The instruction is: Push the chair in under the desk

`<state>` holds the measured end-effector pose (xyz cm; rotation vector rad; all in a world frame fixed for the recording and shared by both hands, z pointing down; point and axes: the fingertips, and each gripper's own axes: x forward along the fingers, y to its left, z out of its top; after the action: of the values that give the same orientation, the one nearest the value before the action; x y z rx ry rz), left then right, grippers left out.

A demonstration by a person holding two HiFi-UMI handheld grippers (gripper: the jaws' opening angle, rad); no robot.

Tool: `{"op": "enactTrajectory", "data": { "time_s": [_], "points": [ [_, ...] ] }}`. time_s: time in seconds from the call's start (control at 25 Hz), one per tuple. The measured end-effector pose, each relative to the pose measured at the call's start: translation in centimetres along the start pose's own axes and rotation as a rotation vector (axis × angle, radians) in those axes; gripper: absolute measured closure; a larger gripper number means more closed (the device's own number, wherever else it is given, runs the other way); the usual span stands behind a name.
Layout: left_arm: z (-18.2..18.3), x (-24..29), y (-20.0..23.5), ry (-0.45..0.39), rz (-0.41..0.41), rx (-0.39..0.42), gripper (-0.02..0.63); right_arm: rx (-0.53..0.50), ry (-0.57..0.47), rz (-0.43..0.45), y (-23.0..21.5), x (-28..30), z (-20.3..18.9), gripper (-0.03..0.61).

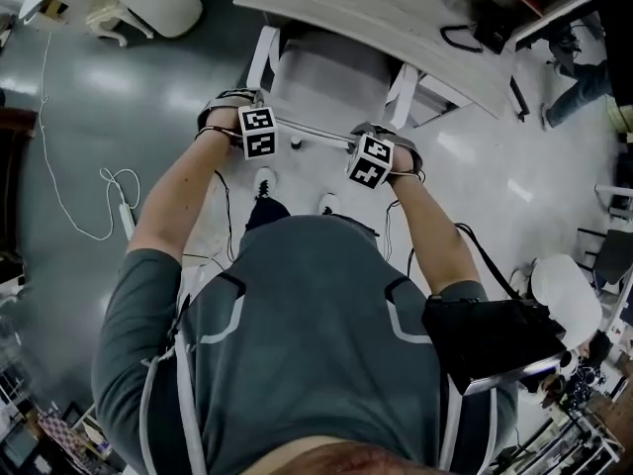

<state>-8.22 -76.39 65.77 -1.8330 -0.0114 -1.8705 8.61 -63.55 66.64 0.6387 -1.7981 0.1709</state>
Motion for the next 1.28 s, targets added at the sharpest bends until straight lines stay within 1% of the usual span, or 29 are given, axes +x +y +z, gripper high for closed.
{"op": "enactTrajectory", "data": {
  "time_s": [0.28, 0.52, 0.64, 0.92, 1.16, 1.28],
  "points": [
    [-0.2, 1.7, 3.6, -0.076, 0.011, 0.065, 0.499, 0.041, 0.016, -0.024, -2.9, 1.0, 0.9, 0.532],
    [-0.5, 3.5, 6.8, -0.111, 0.024, 0.113, 0.502, 0.076, 0.024, -0.04, -5.6, 2.5, 1.6, 0.531],
    [-0.4, 4.4, 8.0, -0.118, 0.023, 0.129, 0.503, 0.09, 0.029, -0.042, -6.7, 3.2, 1.6, 0.53],
    [0.1, 5.6, 11.5, -0.122, 0.007, 0.205, 0.517, 0.128, 0.035, -0.064, -9.8, 3.8, 1.7, 0.526],
    [0.2, 6.7, 14.2, -0.122, 0.025, 0.233, 0.52, 0.146, 0.042, -0.087, -12.2, 4.5, 2.0, 0.523],
    [0.3, 7.1, 15.5, -0.124, 0.021, 0.238, 0.52, 0.15, 0.043, -0.095, -13.5, 4.7, 2.0, 0.523]
  ]
}}
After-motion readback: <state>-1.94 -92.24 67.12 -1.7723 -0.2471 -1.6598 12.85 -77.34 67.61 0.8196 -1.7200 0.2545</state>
